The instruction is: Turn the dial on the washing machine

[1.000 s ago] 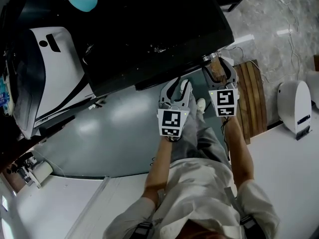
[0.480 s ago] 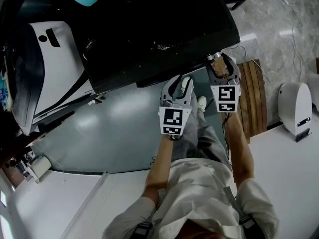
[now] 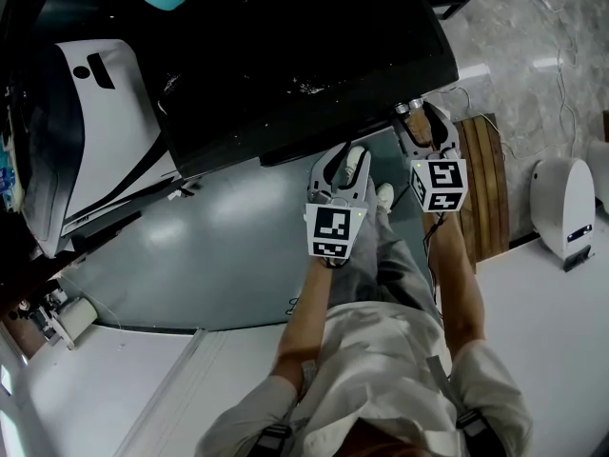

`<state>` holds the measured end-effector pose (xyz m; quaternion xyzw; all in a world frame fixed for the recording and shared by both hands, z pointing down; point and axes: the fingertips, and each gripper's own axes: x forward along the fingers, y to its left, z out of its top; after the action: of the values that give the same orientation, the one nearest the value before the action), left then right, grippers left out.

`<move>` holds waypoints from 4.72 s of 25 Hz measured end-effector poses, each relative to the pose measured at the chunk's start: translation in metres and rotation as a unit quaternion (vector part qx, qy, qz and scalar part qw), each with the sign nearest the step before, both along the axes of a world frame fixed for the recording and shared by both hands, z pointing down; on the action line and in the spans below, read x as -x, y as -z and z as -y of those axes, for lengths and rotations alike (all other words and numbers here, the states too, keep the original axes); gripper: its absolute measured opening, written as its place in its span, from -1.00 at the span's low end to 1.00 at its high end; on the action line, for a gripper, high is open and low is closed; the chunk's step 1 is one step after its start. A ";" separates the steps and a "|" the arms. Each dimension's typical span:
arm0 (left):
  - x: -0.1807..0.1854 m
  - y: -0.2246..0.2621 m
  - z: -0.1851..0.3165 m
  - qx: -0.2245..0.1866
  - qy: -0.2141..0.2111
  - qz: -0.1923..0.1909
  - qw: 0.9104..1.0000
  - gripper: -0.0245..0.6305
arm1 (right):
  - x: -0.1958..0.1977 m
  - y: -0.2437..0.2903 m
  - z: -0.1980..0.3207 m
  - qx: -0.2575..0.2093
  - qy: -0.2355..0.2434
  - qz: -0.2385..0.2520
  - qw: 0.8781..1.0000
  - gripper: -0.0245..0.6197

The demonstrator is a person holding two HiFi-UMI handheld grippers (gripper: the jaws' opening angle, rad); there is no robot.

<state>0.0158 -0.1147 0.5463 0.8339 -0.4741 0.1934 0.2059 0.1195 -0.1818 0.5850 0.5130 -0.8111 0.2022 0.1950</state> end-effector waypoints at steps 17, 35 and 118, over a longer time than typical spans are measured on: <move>0.002 -0.002 0.000 0.003 -0.002 0.000 1.000 -0.54 | -0.004 -0.004 0.000 0.044 -0.036 0.149 0.987 -0.10; 0.004 -0.005 -0.003 0.006 -0.002 -0.001 1.000 -0.54 | -0.009 -0.006 0.002 0.092 -0.083 0.313 0.942 -0.10; 0.008 -0.014 -0.034 -0.004 0.044 -0.003 0.999 -0.54 | -0.005 0.004 -0.001 -0.010 -0.020 0.085 0.996 -0.14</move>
<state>0.0078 -0.0806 0.5601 0.8137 -0.5105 0.1798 0.2118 0.1249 -0.1805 0.5811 0.5119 -0.8163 0.2412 0.1159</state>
